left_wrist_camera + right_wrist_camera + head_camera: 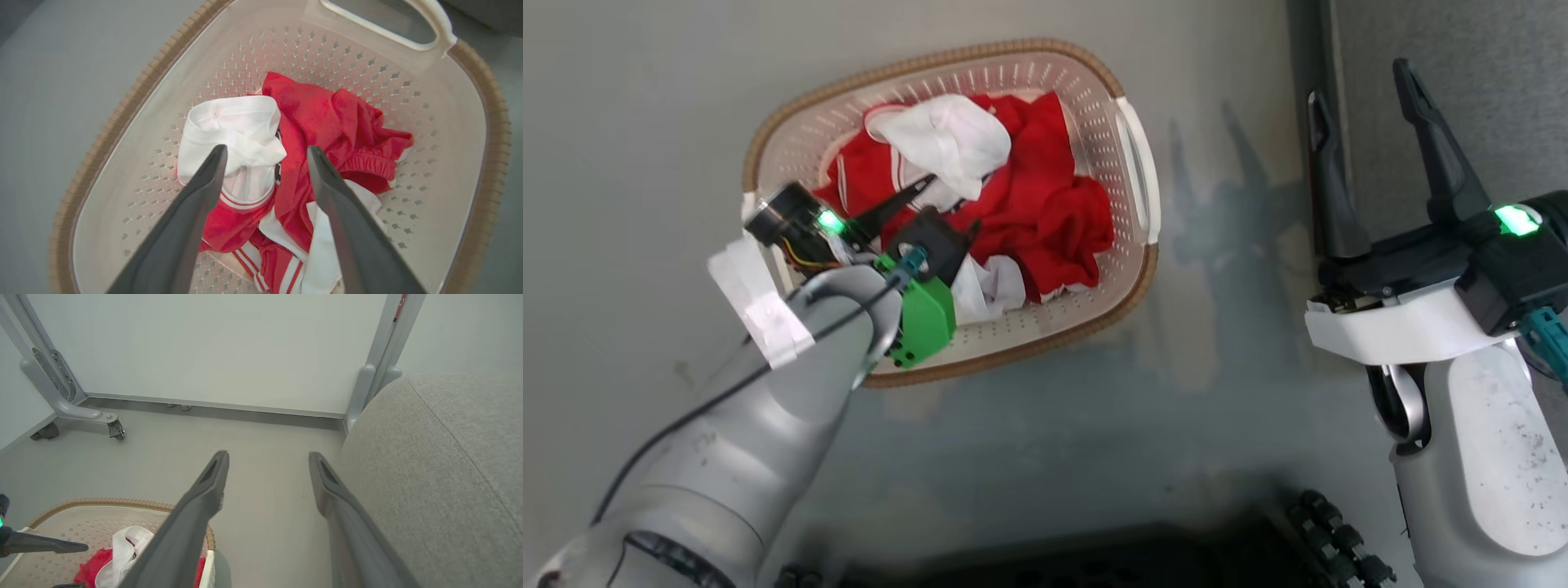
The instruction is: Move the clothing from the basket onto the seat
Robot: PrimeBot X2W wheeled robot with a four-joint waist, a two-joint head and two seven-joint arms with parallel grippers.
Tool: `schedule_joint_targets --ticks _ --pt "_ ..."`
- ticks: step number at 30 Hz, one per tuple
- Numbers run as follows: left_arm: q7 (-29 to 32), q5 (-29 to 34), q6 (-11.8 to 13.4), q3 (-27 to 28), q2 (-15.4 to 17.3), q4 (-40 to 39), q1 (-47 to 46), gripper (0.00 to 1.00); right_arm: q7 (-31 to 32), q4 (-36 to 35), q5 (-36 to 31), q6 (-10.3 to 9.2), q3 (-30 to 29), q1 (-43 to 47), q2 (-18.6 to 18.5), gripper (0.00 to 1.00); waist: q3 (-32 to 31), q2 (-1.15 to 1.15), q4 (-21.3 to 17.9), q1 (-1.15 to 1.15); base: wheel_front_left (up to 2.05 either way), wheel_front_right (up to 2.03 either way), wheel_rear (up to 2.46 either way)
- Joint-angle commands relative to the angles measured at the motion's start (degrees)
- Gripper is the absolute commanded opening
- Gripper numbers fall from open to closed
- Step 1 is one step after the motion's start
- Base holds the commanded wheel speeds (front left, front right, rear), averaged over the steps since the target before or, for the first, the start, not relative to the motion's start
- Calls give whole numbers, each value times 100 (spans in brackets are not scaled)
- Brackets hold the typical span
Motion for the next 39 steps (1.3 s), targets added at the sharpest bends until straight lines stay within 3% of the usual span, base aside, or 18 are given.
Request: schedule_joint_targets --ticks 1,9,27,29,30,39 --pt "-2 -90 -11 -72 13 167 -210 100 -27 -45 50 -2 0 -105 -15 100 786 0 -216 -1 0 0 0" --pt "86 -347 -11 -688 -37 1035 -951 100 -27 -170 136 -2 12 -321 -15 100 1355 0 -326 -1 0 0 0" --pt "19 -366 39 -922 -93 1487 -1500 100 -28 -222 82 -2 187 -350 -15 100 1843 0 -223 -1 0 0 0" --pt "9 -354 66 -947 -98 1492 -1499 23 -28 -218 78 -2 194 -355 -15 100 1856 0 -218 -1 0 0 0" --pt "3 -353 81 -956 -98 1494 -1500 0 -28 -217 84 -2 192 -360 -15 100 1859 0 -218 -1 0 0 0" --pt "-5 -390 245 -983 -142 1375 -1574 0 -27 -157 101 -2 143 -460 -15 100 1849 0 -180 -1 0 0 0"
